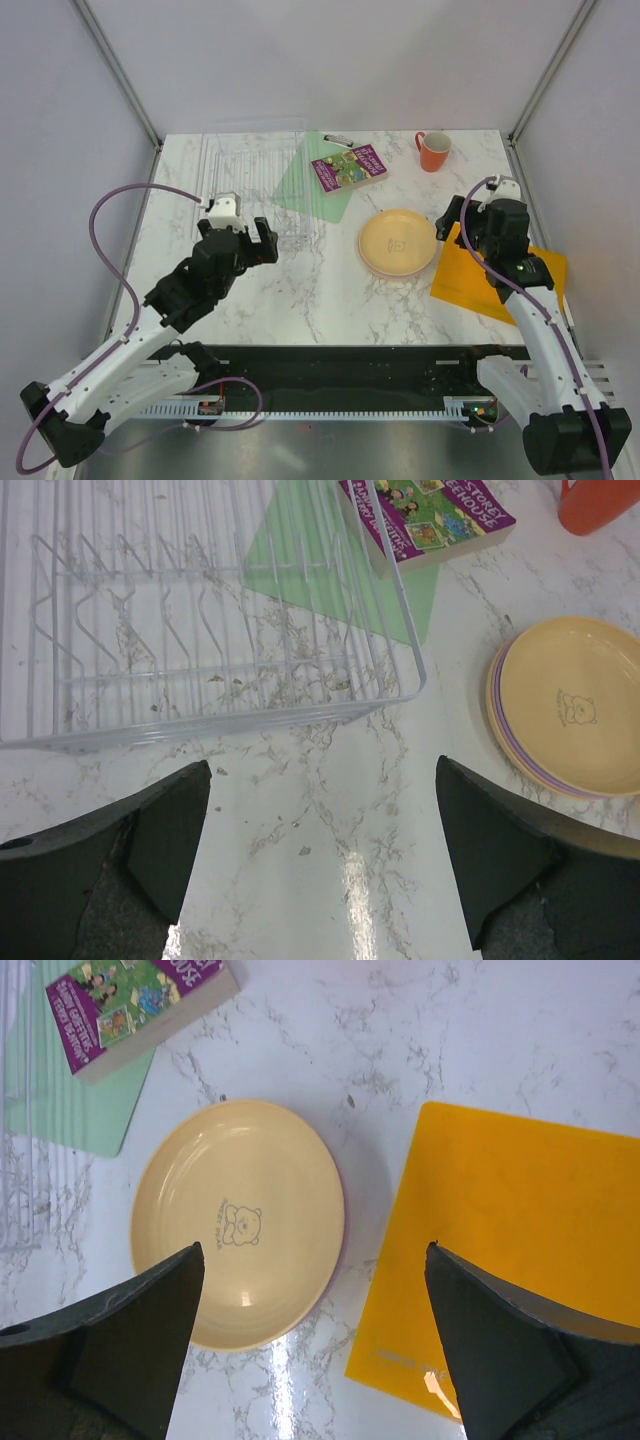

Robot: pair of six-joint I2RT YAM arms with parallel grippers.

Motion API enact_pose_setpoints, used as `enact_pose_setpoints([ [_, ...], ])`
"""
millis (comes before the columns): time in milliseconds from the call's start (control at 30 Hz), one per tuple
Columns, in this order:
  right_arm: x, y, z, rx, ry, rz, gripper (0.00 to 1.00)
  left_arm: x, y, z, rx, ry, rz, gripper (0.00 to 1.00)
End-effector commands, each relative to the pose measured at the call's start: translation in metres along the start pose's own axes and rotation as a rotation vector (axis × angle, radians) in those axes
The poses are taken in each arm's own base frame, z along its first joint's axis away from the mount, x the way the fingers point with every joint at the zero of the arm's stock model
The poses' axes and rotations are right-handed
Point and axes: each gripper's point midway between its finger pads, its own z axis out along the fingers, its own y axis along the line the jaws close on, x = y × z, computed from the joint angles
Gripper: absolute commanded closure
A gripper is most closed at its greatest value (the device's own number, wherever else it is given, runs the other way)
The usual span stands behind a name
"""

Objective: Unload the plates from the dish rack

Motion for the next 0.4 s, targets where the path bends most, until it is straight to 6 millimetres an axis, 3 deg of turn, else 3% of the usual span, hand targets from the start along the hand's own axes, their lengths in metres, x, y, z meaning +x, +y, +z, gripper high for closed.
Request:
enact_pose_setpoints([
  [0, -0.024, -0.004, -0.010, 0.031, -0.099, -0.018, 0.02, -0.052, -0.001, -0.012, -0.005, -0.138, 0.038, 0.00],
  [233, -0.031, -0.007, -0.021, 0.029, -0.188, -0.014, 0.02, -0.079, 0.012, -0.024, -0.072, -0.225, 0.024, 0.00],
  [367, -0.041, -0.006, -0.028, 0.031, -0.233, -0.013, 0.02, -0.083, 0.015, -0.028, -0.071, -0.235, 0.086, 0.00],
])
